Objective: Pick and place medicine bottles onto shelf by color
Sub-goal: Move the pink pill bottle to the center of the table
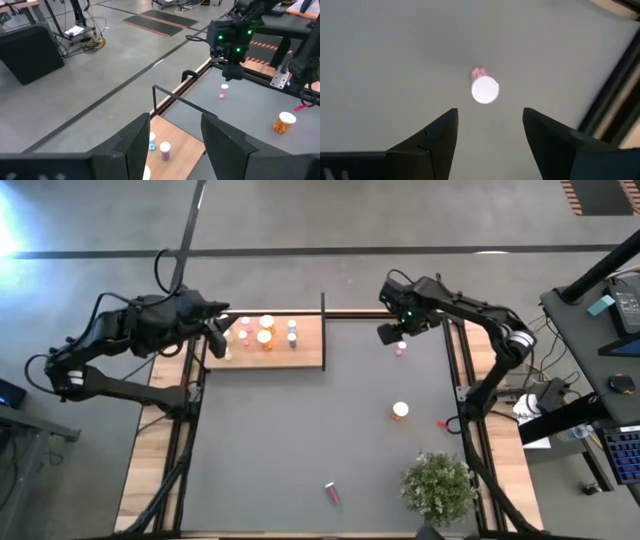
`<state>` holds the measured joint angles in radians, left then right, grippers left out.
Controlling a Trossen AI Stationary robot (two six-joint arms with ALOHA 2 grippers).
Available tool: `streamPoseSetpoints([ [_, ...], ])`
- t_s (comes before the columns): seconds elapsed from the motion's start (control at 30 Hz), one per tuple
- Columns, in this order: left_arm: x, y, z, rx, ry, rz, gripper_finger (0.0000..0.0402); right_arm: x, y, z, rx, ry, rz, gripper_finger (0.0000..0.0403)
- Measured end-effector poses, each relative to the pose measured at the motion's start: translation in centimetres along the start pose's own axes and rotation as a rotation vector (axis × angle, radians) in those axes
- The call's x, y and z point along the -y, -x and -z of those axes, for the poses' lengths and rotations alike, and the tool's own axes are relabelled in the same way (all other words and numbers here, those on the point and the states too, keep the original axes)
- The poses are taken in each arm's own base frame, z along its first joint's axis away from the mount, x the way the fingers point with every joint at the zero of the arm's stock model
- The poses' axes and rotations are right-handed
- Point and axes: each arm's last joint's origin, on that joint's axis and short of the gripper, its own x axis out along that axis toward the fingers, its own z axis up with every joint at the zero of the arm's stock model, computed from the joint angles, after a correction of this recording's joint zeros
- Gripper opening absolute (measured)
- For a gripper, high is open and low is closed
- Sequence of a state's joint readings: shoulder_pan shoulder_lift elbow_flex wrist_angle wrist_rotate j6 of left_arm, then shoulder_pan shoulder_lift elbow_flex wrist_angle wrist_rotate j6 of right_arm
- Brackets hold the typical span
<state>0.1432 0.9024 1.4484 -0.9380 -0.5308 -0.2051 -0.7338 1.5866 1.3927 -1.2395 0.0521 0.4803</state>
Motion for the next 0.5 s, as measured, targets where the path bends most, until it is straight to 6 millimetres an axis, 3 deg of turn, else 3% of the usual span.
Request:
streamPoseSetpoints([
  [0.23,0.1,-0.1,0.0,-0.002,-0.001,-0.001,0.0162,0.3,-2.4,1.0,0.032,-0.061,-0.026,0.0205],
  [0.5,0.3,-0.5,0.0,-0.011,-0.007,-0.003,0.0162,0.0,-4.4,0.4,0.064,-0.074,-0.036,0.0205],
])
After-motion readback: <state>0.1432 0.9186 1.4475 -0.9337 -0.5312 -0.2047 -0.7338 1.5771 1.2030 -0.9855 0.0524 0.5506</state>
